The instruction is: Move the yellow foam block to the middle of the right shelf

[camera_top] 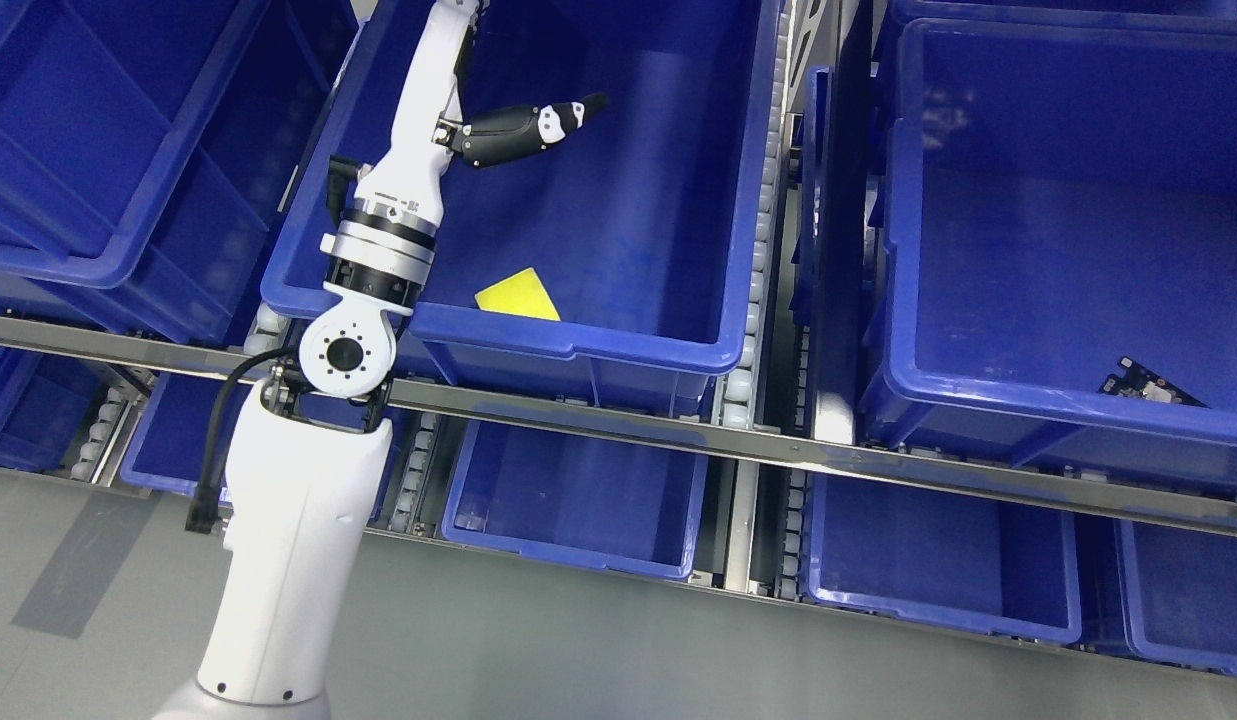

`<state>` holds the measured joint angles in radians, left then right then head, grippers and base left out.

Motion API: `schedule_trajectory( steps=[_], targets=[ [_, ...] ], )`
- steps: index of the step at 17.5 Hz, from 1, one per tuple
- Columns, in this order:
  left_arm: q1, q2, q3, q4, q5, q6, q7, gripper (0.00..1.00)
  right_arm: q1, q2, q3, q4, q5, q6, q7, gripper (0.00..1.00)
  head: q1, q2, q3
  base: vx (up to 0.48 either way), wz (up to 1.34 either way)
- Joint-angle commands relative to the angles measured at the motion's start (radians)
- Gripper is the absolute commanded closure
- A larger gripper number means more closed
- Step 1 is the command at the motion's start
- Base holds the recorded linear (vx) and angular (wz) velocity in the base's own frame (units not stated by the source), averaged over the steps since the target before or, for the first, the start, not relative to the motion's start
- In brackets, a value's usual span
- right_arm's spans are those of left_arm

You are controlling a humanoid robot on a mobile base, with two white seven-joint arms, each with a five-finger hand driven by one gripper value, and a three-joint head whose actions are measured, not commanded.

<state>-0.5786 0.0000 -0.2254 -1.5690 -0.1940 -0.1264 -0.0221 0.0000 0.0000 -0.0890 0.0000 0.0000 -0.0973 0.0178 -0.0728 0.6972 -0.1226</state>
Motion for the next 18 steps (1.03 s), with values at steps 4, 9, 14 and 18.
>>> schedule_trajectory(
  steps=[4, 9, 14, 18],
  targets=[
    [0.057, 0.017, -0.032, -0.097, 0.016, -0.002, 0.03, 0.0, -0.003, -0.017, 0.0, -0.017, 0.0, 0.001, 0.001, 0.0, 0.0, 0.0, 0.0, 0.0, 0.0],
    [0.063, 0.017, -0.018, -0.104, 0.034, 0.001, 0.027, 0.0, -0.003, -0.017, 0.0, -0.017, 0.0, -0.001, 0.001, 0.0, 0.0, 0.0, 0.0, 0.0, 0.0],
    [0.135, 0.017, 0.0, -0.149, 0.037, 0.001, 0.024, 0.0, -0.002, -0.017, 0.0, -0.017, -0.002, 0.001, 0.001, 0.0, 0.0, 0.0, 0.0, 0.0, 0.0],
    [0.135, 0.017, 0.052, -0.151, 0.037, 0.001, 0.019, 0.0, -0.002, -0.017, 0.0, -0.017, 0.0, 0.001, 0.001, 0.0, 0.0, 0.0, 0.0, 0.0, 0.0]
  ],
)
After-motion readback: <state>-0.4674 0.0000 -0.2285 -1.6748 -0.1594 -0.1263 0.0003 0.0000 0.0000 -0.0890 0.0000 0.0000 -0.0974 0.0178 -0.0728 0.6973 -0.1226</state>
